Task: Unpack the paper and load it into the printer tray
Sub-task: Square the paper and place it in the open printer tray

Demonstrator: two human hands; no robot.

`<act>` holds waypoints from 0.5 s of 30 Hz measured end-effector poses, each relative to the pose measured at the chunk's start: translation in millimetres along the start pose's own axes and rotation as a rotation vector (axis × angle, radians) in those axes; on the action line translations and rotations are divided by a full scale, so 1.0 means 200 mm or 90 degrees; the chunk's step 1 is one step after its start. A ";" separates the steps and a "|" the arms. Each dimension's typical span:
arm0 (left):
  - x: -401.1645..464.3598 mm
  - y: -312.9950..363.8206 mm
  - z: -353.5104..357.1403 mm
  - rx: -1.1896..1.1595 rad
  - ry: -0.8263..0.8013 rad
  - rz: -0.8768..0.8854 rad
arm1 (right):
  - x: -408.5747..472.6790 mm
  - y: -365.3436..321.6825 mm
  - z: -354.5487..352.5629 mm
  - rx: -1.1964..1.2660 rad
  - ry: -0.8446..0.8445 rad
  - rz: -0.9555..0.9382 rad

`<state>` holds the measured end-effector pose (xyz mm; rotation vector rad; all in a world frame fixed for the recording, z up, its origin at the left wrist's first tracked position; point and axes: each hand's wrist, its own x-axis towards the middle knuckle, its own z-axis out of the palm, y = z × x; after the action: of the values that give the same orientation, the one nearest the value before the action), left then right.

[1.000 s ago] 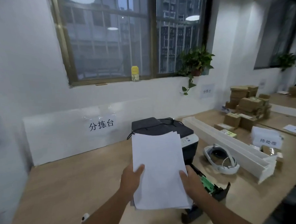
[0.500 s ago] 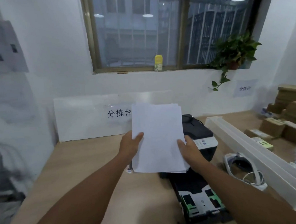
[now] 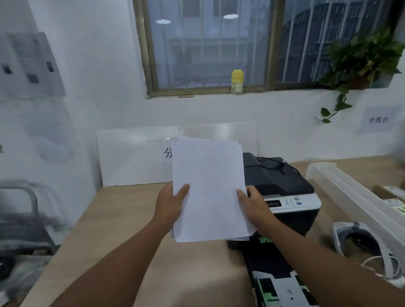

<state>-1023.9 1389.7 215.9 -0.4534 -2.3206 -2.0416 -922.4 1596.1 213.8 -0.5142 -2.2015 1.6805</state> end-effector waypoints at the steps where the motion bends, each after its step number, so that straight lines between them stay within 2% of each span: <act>1: 0.00 -0.01 -0.01 0.001 0.001 0.006 | 0.01 0.01 0.01 0.002 -0.003 0.000; 7: 0.03 -0.07 -0.03 0.015 0.011 0.045 | 0.07 0.06 0.07 0.028 0.007 -0.009; 11: 0.03 -0.18 -0.04 -0.016 0.022 0.063 | 0.13 0.15 0.13 0.109 -0.009 -0.040; 15: -0.01 -0.39 -0.04 -0.023 0.043 0.073 | 0.11 0.27 0.23 0.148 0.043 -0.108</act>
<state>-1041.0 1374.2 141.8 -0.4992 -2.1702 -2.0163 -958.4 1580.3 150.2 -0.3106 -1.9109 1.7696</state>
